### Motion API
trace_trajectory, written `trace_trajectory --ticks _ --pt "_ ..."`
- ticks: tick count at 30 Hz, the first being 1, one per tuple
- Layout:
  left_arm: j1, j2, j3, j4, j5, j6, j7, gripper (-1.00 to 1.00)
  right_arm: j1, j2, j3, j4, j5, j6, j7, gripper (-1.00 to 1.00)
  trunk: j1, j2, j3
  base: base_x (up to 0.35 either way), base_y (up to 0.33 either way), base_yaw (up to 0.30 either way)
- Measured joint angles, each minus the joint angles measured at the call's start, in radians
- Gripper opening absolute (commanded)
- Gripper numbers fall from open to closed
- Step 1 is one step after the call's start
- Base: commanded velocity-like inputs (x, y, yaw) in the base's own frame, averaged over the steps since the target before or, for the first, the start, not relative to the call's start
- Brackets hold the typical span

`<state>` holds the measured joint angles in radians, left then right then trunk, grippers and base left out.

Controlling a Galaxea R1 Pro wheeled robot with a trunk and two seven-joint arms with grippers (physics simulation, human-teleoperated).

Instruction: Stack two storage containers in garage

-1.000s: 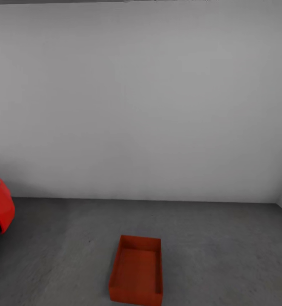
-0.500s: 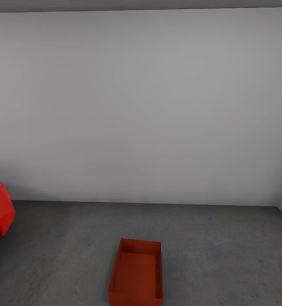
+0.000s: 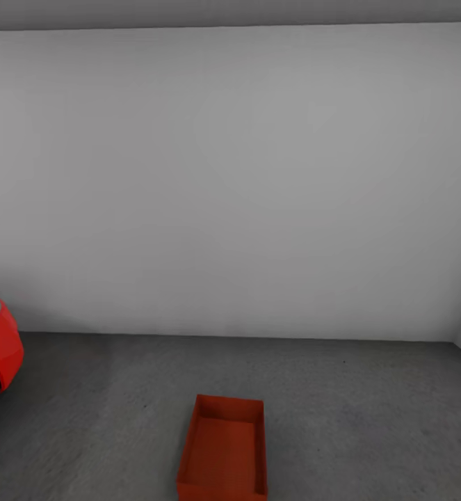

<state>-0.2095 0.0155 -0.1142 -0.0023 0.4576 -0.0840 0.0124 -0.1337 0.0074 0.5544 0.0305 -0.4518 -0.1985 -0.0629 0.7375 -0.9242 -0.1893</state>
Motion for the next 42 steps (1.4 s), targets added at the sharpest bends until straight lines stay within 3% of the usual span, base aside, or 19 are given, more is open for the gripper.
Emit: trace_trajectory --ticks 16,42 --pt "0.000 -0.002 0.000 -0.008 -0.006 -0.004 0.000 1.00 0.001 0.000 0.003 0.000 0.003 -0.002 -0.002 1.00 0.000 0.000 0.000 0.000 0.000 -0.017" --pt "0.000 -0.002 -0.001 -0.008 -0.007 -0.004 0.000 1.00 0.001 0.004 0.003 0.000 0.004 -0.010 0.000 1.00 0.000 0.000 0.000 0.000 0.000 -0.274"
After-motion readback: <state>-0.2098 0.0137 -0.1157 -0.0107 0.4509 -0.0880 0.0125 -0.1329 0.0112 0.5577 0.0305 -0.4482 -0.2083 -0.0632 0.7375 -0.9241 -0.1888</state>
